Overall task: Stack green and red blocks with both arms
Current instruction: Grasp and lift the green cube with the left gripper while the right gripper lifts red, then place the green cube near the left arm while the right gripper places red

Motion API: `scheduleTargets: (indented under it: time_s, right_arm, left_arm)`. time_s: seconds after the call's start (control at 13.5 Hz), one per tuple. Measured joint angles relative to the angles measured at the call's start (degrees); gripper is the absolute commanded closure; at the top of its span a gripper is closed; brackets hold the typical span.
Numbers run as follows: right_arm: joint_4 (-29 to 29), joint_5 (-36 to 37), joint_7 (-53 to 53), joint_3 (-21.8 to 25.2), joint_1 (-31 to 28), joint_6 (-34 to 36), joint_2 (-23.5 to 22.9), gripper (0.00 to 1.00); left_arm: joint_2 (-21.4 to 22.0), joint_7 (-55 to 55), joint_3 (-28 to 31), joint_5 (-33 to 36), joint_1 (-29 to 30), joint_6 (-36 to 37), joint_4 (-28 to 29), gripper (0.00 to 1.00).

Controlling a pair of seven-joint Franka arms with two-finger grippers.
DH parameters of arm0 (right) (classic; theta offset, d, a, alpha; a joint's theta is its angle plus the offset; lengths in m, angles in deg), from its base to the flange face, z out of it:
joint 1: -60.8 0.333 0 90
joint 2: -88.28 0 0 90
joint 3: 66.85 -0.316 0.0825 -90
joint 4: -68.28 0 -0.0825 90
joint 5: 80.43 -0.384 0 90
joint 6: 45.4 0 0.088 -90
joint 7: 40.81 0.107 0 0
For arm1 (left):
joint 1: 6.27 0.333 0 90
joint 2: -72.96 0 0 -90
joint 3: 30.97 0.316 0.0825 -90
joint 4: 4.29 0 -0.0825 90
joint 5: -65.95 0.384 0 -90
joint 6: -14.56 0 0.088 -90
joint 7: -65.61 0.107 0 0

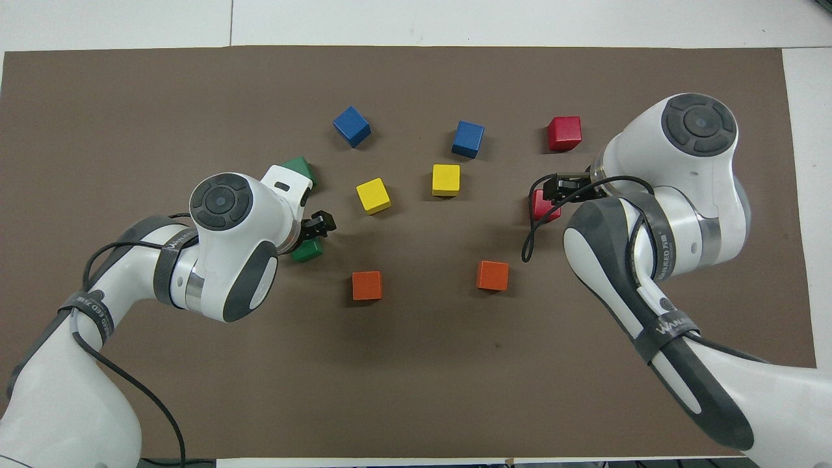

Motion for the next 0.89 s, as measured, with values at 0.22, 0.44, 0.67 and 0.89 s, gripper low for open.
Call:
scheduleTargets:
  time_s: [0.22, 0.44, 0.67, 0.89]
  right_arm:
    - [-0.08, -0.35, 0.22, -0.19, 0.45, -3.54, -2.31, 0.00]
    - [-0.10, -0.52, 2.07, -0.28, 1.89, -7.14, -4.71, 0.00]
    - [-0.11, -0.57, 2.26, -0.29, 2.53, -8.43, -6.00, 0.00]
    - [-0.81, -0.61, 2.27, -0.26, 2.52, -9.31, -6.19, 0.00]
  left_arm:
    - [-0.24, -0.01, 0.00, 0.00, -0.21, 0.09, -0.02, 1.00]
    - [-0.13, 2.97, 0.67, 0.11, 0.51, 5.84, -2.88, 1.00]
    - [0.61, 20.11, 1.31, 0.17, 8.10, 13.96, -8.74, 1.00]
    - [0.49, 35.80, 1.70, 0.17, 17.14, 12.42, -9.26, 1.00]
